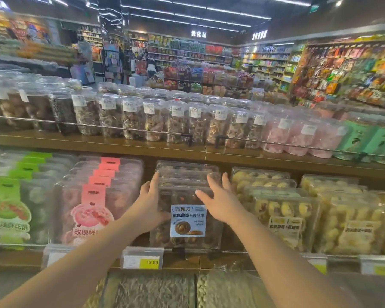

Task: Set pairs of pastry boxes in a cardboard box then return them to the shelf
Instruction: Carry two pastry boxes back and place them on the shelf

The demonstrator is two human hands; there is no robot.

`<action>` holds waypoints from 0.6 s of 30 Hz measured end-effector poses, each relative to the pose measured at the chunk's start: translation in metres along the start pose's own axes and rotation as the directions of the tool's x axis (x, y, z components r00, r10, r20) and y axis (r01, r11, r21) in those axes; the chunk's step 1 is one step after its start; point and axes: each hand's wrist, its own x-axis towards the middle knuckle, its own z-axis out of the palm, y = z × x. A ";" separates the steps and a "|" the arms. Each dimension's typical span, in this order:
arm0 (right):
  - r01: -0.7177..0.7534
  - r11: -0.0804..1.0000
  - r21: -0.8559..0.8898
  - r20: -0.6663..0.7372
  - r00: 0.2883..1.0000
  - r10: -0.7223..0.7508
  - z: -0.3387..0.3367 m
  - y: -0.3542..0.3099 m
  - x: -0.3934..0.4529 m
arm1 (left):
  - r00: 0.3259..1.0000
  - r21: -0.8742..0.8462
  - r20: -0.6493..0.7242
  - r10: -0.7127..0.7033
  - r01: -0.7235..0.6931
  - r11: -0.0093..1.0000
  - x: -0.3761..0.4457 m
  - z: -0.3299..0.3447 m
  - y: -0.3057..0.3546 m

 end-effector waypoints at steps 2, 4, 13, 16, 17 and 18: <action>0.009 0.999 0.038 -0.049 0.999 -0.007 0.006 0.008 0.000 | 1.000 -0.030 0.006 0.020 -0.020 0.999 0.007 0.007 -0.005; 0.034 0.996 0.082 -0.078 0.997 -0.027 0.006 0.014 -0.002 | 0.999 -0.005 -0.010 0.032 -0.032 0.999 0.013 0.011 -0.009; 0.002 0.985 0.172 0.104 0.994 -0.020 -0.011 0.016 0.019 | 0.999 0.030 0.043 0.017 -0.018 0.999 0.032 0.001 -0.020; -0.009 0.997 0.082 0.162 0.987 -0.005 -0.015 0.011 0.028 | 0.999 0.025 0.043 0.002 -0.003 1.000 0.036 -0.001 -0.023; -0.018 0.998 0.064 0.176 0.984 0.006 -0.017 0.008 0.032 | 0.999 0.030 0.052 0.000 -0.001 1.000 0.037 -0.002 -0.024; -0.028 0.998 0.051 0.189 0.982 0.018 -0.018 0.005 0.035 | 0.998 0.038 0.063 -0.010 0.007 0.999 0.039 -0.004 -0.024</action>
